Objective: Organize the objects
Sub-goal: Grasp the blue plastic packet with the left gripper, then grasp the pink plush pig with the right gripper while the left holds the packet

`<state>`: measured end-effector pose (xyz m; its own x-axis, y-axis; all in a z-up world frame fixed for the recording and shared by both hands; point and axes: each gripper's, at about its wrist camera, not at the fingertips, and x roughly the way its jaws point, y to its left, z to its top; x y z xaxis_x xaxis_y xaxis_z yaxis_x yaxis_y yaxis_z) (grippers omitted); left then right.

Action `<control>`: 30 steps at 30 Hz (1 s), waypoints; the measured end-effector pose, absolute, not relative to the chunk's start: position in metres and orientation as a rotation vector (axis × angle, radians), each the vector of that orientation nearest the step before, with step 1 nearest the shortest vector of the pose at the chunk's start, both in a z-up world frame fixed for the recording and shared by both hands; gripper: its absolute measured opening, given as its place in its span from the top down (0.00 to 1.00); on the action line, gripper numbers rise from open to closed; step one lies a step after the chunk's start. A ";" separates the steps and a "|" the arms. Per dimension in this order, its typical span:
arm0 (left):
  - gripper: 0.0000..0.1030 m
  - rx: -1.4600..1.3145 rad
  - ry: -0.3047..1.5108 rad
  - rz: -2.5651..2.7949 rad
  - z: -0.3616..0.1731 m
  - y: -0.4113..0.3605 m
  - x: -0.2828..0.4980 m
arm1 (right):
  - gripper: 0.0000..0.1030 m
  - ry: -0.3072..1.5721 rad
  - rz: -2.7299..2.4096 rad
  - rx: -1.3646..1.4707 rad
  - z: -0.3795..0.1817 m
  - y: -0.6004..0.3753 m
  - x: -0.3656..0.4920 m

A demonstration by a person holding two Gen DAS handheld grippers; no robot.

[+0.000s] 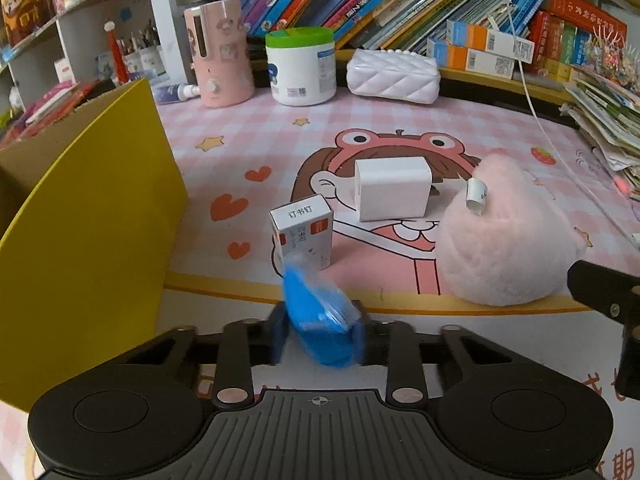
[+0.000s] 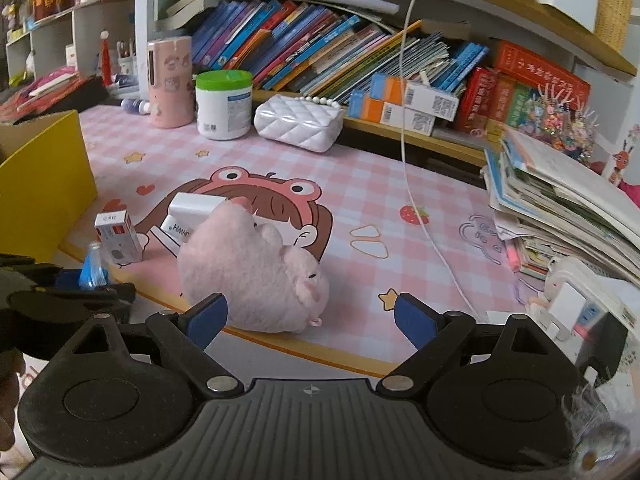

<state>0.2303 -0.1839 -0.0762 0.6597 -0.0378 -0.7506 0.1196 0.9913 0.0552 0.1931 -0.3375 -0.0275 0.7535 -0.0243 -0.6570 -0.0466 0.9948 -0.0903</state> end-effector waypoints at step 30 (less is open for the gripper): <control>0.79 0.098 0.679 -0.124 -0.008 -0.146 0.155 | 0.34 0.760 0.110 -0.221 -0.059 -0.308 0.241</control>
<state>0.1552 -0.1463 -0.0084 0.7716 -0.0827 -0.6308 0.1463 0.9880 0.0494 0.2412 -0.3079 -0.0586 0.7207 0.0194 -0.6930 -0.1784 0.9711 -0.1584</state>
